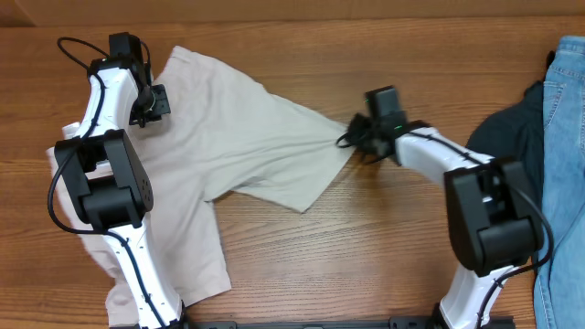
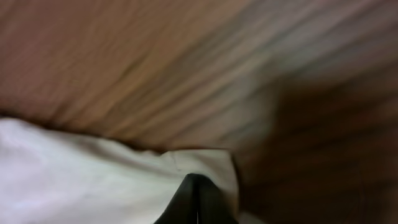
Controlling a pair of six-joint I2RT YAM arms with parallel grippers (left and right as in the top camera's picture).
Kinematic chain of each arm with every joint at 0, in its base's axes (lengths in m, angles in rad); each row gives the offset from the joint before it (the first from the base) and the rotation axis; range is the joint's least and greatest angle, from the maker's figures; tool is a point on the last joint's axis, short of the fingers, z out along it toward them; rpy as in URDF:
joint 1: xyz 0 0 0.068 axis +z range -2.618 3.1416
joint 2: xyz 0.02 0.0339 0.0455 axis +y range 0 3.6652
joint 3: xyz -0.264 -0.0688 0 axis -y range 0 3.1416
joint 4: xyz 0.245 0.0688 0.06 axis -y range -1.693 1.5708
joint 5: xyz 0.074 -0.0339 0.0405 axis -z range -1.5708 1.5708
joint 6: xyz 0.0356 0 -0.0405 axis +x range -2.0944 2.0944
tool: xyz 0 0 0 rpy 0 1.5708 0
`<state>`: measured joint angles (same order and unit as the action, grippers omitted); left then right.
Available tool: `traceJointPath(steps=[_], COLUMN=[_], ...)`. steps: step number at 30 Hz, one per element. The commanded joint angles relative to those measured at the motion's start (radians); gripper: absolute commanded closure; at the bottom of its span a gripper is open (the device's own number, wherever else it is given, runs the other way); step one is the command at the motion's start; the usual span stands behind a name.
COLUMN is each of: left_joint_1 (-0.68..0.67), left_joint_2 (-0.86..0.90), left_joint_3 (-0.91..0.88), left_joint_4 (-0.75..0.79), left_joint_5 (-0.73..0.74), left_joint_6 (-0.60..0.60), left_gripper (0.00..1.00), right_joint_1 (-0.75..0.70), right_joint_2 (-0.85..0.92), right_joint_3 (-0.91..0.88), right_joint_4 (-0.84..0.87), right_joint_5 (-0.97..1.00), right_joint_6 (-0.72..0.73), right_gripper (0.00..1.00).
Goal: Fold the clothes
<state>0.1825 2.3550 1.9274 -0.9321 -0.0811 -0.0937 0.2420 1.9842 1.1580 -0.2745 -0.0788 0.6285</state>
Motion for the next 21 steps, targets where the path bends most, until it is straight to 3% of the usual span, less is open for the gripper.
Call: traceJointPath(steps=[1, 7, 9, 11, 15, 21], left_joint_1=[-0.008, -0.008, -0.008, -0.008, -0.008, -0.008], left_joint_2=[0.01, 0.004, 0.003, 0.003, 0.003, 0.003], left_joint_3=[0.028, 0.04, 0.074, 0.098, 0.13, 0.131], left_joint_4=[-0.003, -0.01, -0.035, -0.041, -0.033, -0.041], left_joint_5=[0.076, 0.185, 0.194, 0.194, 0.195, 0.195], left_joint_6=[0.02, 0.02, 0.029, 0.039, 0.038, 0.039], left_gripper=[0.87, 0.76, 0.75, 0.74, 0.72, 0.71], right_joint_1=[-0.118, -0.175, -0.18, -0.168, -0.072, 0.088], right_joint_2=[0.038, 0.037, 0.022, 0.008, 0.01, 0.105], right_joint_3=[0.054, 0.215, 0.332, 0.402, 0.412, 0.347], right_joint_4=[0.006, -0.099, -0.267, -0.404, -0.564, -0.444], right_joint_5=[0.067, 0.008, -0.163, -0.319, -0.418, -0.303], right_joint_6=[-0.195, -0.362, -0.437, -0.448, -0.447, -0.446], right_gripper=[0.96, 0.96, 0.8, 0.7, 0.86, 0.87])
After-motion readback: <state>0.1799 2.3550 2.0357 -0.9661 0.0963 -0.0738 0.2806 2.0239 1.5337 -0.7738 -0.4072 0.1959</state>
